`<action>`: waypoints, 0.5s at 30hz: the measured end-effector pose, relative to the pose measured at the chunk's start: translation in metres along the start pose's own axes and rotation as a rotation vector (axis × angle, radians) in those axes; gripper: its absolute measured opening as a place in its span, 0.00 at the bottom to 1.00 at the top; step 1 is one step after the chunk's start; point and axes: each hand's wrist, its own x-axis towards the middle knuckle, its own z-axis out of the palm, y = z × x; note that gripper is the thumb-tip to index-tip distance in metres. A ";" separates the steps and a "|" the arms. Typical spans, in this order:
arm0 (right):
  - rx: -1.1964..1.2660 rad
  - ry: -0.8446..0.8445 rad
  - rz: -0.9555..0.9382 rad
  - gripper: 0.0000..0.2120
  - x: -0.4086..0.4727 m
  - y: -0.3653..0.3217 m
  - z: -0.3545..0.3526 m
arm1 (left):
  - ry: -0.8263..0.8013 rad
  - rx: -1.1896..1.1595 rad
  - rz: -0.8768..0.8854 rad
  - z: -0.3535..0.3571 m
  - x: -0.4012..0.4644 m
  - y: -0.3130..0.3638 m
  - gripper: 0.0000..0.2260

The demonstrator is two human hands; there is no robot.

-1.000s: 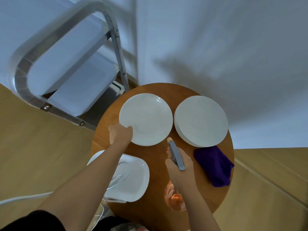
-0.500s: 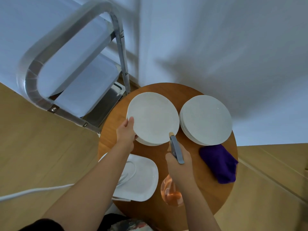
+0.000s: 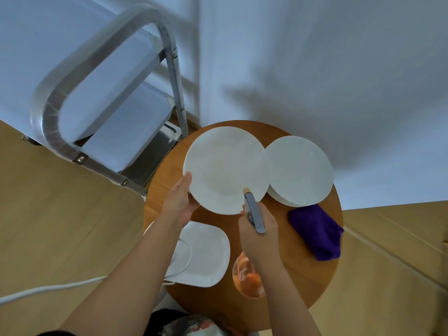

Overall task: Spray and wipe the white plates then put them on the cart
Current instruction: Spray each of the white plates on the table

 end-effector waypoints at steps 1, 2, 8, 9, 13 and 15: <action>-0.008 0.006 -0.018 0.16 -0.001 0.000 0.000 | -0.007 0.001 -0.001 0.001 -0.002 0.000 0.09; -0.026 -0.005 -0.037 0.16 -0.003 0.000 0.000 | -0.011 0.002 -0.003 0.002 -0.004 0.000 0.10; -0.042 -0.198 0.012 0.12 -0.014 0.009 -0.007 | 0.002 -0.027 -0.008 0.010 -0.011 -0.002 0.15; -0.047 -0.211 0.019 0.13 -0.016 0.011 -0.010 | 0.001 -0.039 -0.011 0.011 -0.012 -0.002 0.15; -0.069 -0.107 -0.010 0.16 -0.025 0.022 -0.026 | -0.027 -0.072 -0.012 0.016 -0.013 -0.002 0.16; -0.016 -0.016 0.022 0.15 -0.025 0.028 -0.037 | -0.016 -0.067 0.001 0.020 -0.015 -0.003 0.16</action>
